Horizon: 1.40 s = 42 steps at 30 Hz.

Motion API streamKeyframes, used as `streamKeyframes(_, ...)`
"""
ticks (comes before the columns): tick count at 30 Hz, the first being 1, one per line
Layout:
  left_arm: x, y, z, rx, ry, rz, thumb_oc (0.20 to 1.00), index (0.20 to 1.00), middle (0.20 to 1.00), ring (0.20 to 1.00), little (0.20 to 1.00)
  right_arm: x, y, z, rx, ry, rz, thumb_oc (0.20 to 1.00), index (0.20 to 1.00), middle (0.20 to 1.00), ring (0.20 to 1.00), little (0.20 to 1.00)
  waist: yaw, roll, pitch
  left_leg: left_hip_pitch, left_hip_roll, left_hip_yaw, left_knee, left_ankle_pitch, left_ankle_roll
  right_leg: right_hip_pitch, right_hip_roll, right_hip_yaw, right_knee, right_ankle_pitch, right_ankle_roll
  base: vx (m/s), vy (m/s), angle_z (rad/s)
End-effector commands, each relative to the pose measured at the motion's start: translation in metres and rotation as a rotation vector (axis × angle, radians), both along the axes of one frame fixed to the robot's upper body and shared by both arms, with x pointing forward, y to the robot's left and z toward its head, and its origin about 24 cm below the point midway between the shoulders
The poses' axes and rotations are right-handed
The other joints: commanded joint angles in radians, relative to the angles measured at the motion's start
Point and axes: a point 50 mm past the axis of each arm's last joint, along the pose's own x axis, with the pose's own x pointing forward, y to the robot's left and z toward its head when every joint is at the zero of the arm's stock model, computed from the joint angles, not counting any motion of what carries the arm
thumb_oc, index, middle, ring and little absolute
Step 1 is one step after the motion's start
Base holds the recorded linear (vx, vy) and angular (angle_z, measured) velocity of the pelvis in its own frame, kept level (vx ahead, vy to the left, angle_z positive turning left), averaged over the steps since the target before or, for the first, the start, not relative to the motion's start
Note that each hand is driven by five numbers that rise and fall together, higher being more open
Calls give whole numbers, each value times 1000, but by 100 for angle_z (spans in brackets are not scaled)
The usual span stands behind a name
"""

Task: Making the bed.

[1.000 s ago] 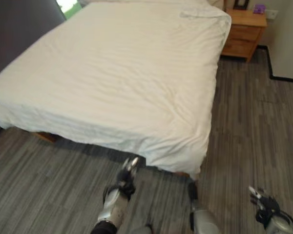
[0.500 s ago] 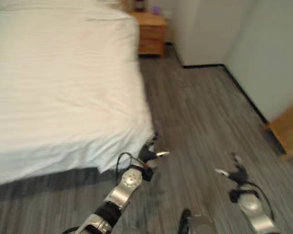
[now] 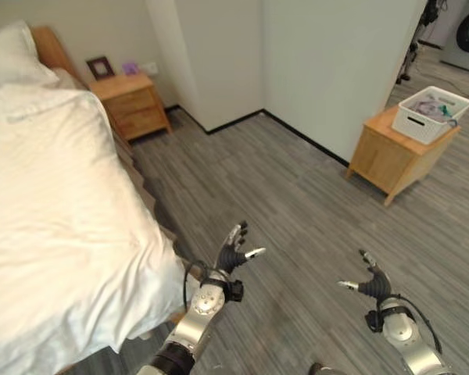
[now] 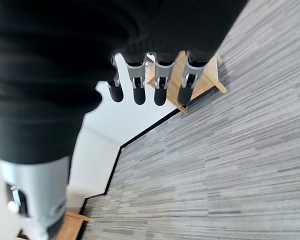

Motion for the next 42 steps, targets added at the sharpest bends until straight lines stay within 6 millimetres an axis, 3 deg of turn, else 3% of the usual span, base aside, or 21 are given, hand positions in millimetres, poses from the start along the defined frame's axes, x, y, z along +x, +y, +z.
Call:
streamKeyframes(1,13,-38,30,-98,-121,-101,1000,1000,1000,1000,1000,20,-16,30,-63,-135,-4,1000,1000,1000,1000,1000,15,10,61,-36,-52,-47,8,100,37,33,-30,29,-36,-71,37,12,-9,-38)
streamKeyframes(2,5,-39,17,-93,-71,-102,1000,1000,1000,1000,1000,22,-21,32,-95,-145,-14,1000,1000,1000,1000,1000,42,21,59,-64,-170,-165,-111,22,70,26,-35,71,-34,-72,51,19,30,-40)
streamKeyframes(4,2,-41,15,-103,-63,-107,1000,1000,1000,1000,1000,19,-21,30,-100,-137,-5,1000,1000,1000,1000,1000,50,28,53,-45,-224,-214,-246,-11,92,22,-35,93,-31,-71,63,91,51,-46)
streamKeyframes(6,5,-48,17,-80,-72,-136,1000,1000,1000,1000,1000,21,-22,33,-95,-160,-27,1000,1000,1000,1000,1000,7,50,36,58,-221,-179,-448,-21,101,22,-5,105,-26,-76,71,137,-26,-62)
streamKeyframes(8,11,-47,20,-73,-81,-112,1000,1000,1000,1000,1000,23,-22,33,-79,-164,-40,1000,1000,1000,1000,1000,-9,51,30,80,-238,-198,-489,-2,100,9,-7,106,-6,-75,71,89,-55,-8)
streamKeyframes(13,17,-27,26,-90,-106,-43,1000,1000,1000,1000,1000,29,-16,35,0,-175,-24,1000,1000,1000,1000,1000,-70,67,-2,150,-227,-117,-590,14,98,-2,-3,128,-6,-74,72,104,-64,-24)
streamKeyframes(15,14,-21,26,-138,-98,-25,1000,1000,1000,1000,1000,39,-8,38,44,-184,-3,1000,1000,1000,1000,1000,-88,71,3,118,-219,-82,-480,3,83,-10,-2,153,-7,-81,62,69,-128,-61)
streamKeyframes(16,17,-18,30,-165,-114,-24,1000,1000,1000,1000,1000,20,0,23,325,-122,-53,1000,1000,1000,1000,1000,-110,52,21,84,-194,-67,-347,27,58,-7,-2,168,-7,-82,51,-3,-151,-44)
streamKeyframes(18,16,-10,33,-144,-128,-6,1000,1000,1000,1000,1000,19,-2,48,275,-225,30,1000,1000,1000,1000,1000,-105,29,51,7,-133,-77,-153,125,15,6,8,185,-15,-90,24,43,-226,-47)
streamKeyframes(20,16,-12,30,-151,-119,-9,1000,1000,1000,1000,1000,24,-1,51,193,-235,60,1000,1000,1000,1000,1000,-100,7,59,-39,-136,-77,-82,128,32,22,4,212,-27,-95,9,137,-146,-58)
streamKeyframes(22,14,-10,27,-149,-106,10,1000,1000,1000,1000,1000,23,3,52,192,-231,85,1000,1000,1000,1000,1000,-85,-5,59,-105,-157,-76,-104,82,58,39,-5,249,-35,-109,16,182,-4,-93)
streamKeyframes(25,13,-8,24,-145,-100,34,1000,1000,1000,1000,1000,23,6,50,177,-217,112,1000,1000,1000,1000,1000,-59,3,47,-124,-196,-81,-341,53,86,61,-4,281,-41,-141,40,300,124,-61)
streamKeyframes(27,12,-9,23,-133,-93,37,1000,1000,1000,1000,1000,23,6,49,153,-208,124,1000,1000,1000,1000,1000,-43,21,37,-134,-165,-70,-556,145,70,85,6,286,-41,-166,59,370,126,-54)
streamKeyframes(29,12,-8,22,-129,-86,52,1000,1000,1000,1000,1000,23,5,52,137,-213,130,1000,1000,1000,1000,1000,-41,9,40,-150,-111,-20,-655,173,58,113,-13,269,-41,-183,75,333,110,-22)
streamKeyframes(30,12,-8,22,-129,-86,52,1000,1000,1000,1000,1000,23,5,52,137,-213,130,1000,1000,1000,1000,1000,-41,8,41,-149,-112,-20,-655,173,58,113,-14,269,-41,-183,75,387,137,-15)
streamKeyframes(31,10,-4,18,-114,-72,75,1000,1000,1000,1000,1000,23,5,58,112,-228,151,1000,1000,1000,1000,1000,-51,-4,39,-168,-29,80,-664,179,49,145,-33,231,-41,-198,92,447,144,-9)
streamKeyframes(32,9,1,16,-101,-65,88,1000,1000,1000,1000,1000,21,5,60,98,-228,168,1000,1000,1000,1000,1000,-63,-1,24,-140,-14,134,-674,171,51,163,-36,214,-41,-210,108,867,298,1)
streamKeyframes(33,8,6,15,-96,-61,110,1000,1000,1000,1000,1000,20,9,62,85,-228,194,1000,1000,1000,1000,1000,-70,5,-2,-119,-2,173,-667,227,41,192,-49,210,-26,-230,130,591,178,16)
streamKeyframes(35,7,10,15,-82,-63,116,1000,1000,1000,1000,1000,19,13,62,87,-223,210,1000,1000,1000,1000,1000,-62,-1,-12,-109,3,205,-666,260,46,186,-58,216,-3,-232,129,515,94,19)
streamKeyframes(39,8,18,19,-40,-76,108,1000,1000,1000,1000,1000,22,21,64,47,-228,251,1000,1000,1000,1000,1000,-13,-66,-30,-71,-82,198,-654,205,93,143,-156,198,222,-132,202,440,111,-30)
streamKeyframes(42,12,23,24,23,-108,89,1000,1000,1000,1000,1000,30,29,74,16,-272,311,1000,1000,1000,1000,1000,7,-83,-18,-29,-152,175,-661,140,148,39,-196,223,463,66,220,339,121,54)
